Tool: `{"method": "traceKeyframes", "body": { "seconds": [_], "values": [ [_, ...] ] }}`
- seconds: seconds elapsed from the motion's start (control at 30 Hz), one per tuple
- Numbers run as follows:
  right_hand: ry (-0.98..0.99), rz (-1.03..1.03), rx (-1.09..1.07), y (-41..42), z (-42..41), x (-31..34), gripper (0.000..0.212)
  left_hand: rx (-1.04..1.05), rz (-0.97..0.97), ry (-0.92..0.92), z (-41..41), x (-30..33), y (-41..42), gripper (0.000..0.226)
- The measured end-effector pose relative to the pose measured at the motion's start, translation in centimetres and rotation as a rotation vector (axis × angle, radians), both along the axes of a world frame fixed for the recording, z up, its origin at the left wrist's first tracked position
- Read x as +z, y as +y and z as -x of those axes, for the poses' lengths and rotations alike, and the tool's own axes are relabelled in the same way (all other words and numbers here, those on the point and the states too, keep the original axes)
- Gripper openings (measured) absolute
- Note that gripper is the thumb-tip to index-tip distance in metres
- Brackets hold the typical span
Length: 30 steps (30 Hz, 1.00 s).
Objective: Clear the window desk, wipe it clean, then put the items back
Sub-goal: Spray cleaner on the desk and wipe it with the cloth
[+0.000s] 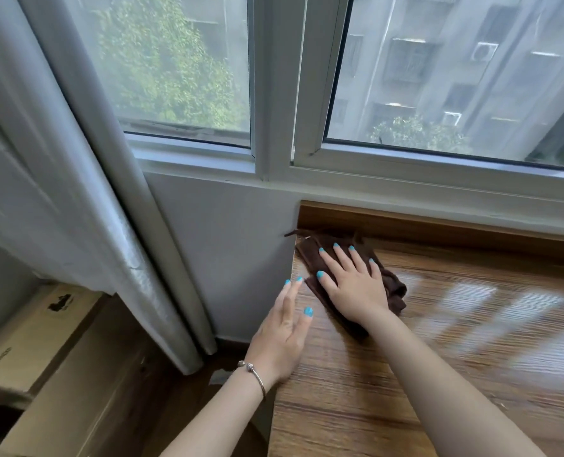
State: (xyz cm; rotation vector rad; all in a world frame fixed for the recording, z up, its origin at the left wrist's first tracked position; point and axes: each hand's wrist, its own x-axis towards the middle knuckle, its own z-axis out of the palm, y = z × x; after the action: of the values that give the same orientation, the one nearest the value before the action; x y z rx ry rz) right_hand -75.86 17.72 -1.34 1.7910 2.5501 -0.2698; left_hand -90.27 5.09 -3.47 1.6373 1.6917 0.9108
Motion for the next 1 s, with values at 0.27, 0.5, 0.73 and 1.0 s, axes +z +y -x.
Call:
{"method": "traceKeyframes", "body": {
  "seconds": [0.27,0.5,0.73,1.0],
  "values": [
    [0.030,-0.092,0.110,-12.2,-1.9,0.6,0.053,-0.079,0.072,0.108,5.0,2.5,3.5,0.057],
    [0.014,-0.030,-0.215,-2.6,1.9,0.3,0.053,-0.267,0.018,0.166,8.6,4.1,9.4,0.039],
    [0.049,0.000,-0.515,1.4,7.6,0.4,0.053,-0.469,-0.054,0.226,13.2,4.5,13.5,0.055],
    [-0.009,-0.046,-0.403,-8.0,8.4,-0.8,0.058,-0.654,-0.119,0.305,15.1,3.4,15.1,0.059]
  ]
}}
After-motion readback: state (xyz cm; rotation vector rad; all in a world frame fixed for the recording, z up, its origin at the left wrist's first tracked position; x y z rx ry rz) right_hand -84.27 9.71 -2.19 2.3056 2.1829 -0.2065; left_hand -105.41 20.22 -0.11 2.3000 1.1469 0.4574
